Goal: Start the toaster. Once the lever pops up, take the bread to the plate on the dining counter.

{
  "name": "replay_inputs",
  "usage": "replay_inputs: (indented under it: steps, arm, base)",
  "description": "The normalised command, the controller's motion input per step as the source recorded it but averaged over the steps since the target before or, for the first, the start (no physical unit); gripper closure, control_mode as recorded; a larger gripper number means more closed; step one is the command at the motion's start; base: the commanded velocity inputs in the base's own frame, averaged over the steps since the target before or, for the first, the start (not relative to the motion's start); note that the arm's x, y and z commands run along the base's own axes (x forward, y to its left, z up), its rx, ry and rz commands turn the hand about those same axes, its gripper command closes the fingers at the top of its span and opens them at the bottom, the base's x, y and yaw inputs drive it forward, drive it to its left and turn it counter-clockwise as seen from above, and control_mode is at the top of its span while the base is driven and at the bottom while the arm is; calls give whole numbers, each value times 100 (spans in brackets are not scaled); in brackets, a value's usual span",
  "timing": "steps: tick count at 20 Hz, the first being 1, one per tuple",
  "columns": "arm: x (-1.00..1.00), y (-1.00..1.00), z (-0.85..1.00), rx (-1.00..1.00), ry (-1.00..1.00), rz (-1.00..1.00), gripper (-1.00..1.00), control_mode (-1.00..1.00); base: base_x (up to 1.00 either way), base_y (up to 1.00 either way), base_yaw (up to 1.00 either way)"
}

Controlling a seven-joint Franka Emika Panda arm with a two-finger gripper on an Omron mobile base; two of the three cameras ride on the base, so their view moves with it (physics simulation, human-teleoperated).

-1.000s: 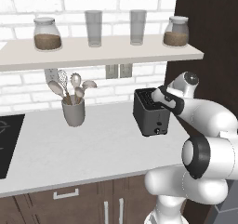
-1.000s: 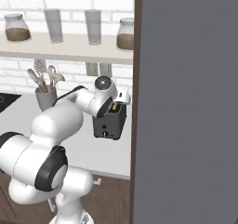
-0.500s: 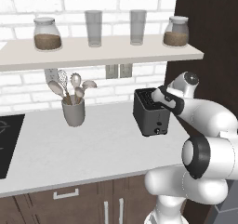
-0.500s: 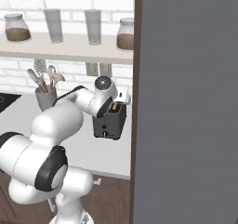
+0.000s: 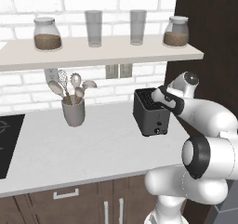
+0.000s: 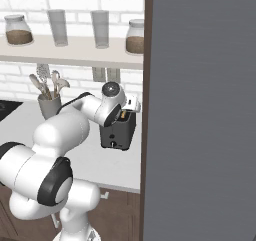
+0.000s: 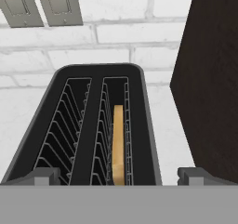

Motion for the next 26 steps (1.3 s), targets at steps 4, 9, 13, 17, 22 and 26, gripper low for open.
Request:
replay_inputs:
  steps: [4,9,13,17,22,26]
  arm:
    - [0,0,0,0,0,0,-100,-100]
    - [0,0,0,0,0,0,-100,-100]
    - [0,0,0,0,0,0,-100,-100]
    - [0,0,0,0,0,0,-100,-100]
    - [0,0,0,0,0,0,-100,-100]
    - [0,0,0,0,0,0,-100,-100]
  base:
    - [0,0,0]
    - [0,0,0]
    - [0,0,0]
    - [0,0,0]
    - [0,0,0]
    - [0,0,0]
